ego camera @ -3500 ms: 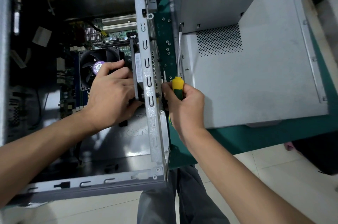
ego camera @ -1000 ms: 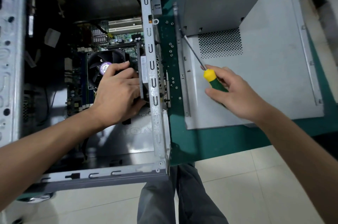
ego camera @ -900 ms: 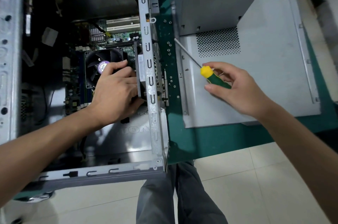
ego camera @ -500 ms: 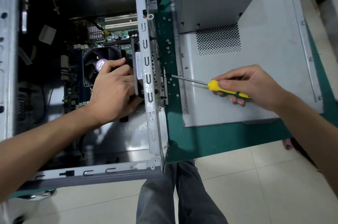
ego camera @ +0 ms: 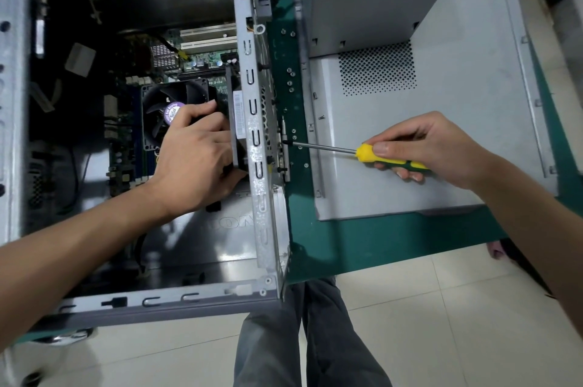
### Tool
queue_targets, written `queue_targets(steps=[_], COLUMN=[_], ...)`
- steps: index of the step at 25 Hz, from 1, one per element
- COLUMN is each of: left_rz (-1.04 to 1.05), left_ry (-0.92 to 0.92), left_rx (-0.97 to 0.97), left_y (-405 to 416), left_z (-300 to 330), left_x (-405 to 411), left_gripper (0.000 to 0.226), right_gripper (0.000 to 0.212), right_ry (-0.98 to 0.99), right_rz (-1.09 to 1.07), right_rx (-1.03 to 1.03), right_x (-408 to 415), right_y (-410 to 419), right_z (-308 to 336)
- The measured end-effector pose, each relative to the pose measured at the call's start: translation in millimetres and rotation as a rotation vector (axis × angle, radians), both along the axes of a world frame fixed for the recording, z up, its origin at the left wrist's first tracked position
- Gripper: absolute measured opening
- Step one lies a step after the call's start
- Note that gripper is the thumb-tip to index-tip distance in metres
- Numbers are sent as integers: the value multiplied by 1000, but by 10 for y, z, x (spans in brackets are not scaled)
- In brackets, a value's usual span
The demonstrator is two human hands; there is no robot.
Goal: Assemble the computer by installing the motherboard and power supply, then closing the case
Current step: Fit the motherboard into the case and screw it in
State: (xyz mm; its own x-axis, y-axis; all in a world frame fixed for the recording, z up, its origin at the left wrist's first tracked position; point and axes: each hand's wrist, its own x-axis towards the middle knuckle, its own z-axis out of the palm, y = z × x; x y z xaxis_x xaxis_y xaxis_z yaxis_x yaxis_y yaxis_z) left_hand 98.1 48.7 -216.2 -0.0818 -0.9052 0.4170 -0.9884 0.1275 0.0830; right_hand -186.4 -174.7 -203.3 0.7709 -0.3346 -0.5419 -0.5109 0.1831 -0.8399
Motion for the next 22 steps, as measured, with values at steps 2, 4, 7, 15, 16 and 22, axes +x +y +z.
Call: queue_targets(steps=[2,4,7,15,16,22], left_rz=[19,26,13,22,21,28], left_ry=[-19,-18,-17,-49,-46,-38], left_rx=[6,8,1,6,3,5], left_y=[2,4,6,12,14,9], left_z=[4,7,16,22,23,9], left_x=[5,-1,-13,4,7,1], left_gripper=[34,35,33,32,33,35], right_gripper=[47,47,45,43,42,41], right_ry=[2,2,0,-12,-15,-10], right_rz=[8,17,26,55,52,40], right_rx=[-1,-1,-6,-17,-16,-17], right_x=[-4,-9,-23,-17,-18,-36], right_y=[-17,-33,-44,-24,-23,-31], right_z=[-15,-29,-54,-60,-59,-42])
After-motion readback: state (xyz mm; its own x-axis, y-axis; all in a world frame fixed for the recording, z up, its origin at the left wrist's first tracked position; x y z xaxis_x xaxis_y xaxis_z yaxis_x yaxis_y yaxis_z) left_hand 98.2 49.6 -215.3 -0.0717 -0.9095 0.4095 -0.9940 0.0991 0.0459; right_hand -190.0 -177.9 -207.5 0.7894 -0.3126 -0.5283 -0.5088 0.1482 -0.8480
